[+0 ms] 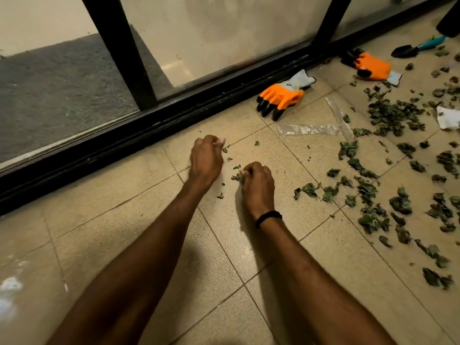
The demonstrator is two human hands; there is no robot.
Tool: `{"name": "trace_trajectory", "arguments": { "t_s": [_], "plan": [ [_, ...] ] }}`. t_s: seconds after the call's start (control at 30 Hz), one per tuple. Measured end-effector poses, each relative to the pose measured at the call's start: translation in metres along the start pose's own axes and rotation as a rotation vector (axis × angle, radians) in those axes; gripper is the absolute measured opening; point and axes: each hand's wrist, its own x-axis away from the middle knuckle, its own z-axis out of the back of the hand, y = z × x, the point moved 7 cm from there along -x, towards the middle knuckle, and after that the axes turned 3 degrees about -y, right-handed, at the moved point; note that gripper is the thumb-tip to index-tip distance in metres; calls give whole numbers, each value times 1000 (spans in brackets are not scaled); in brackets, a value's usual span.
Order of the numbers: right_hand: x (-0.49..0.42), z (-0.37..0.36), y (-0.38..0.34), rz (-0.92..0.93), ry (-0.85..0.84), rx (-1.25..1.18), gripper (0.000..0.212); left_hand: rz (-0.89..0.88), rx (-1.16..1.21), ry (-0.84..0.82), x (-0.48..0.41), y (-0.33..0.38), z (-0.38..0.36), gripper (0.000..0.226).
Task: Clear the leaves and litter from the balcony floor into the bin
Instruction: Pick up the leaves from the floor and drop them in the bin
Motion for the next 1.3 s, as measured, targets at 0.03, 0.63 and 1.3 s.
{"name": "trace_trajectory", "arguments": {
  "t_s": [0.03, 0.63, 1.3],
  "plan": [
    [-4, 3, -2, 22, 20, 13, 13, -37, -82, -43, -3, 3, -7, 44],
    [-50, 17, 26, -203, 142, -310, 7, 245, 273, 59, -5, -29, 12, 18],
    [-41, 6, 12, -4, 2, -139, 10, -207, -226, 20, -5, 6, -13, 18]
  ]
}}
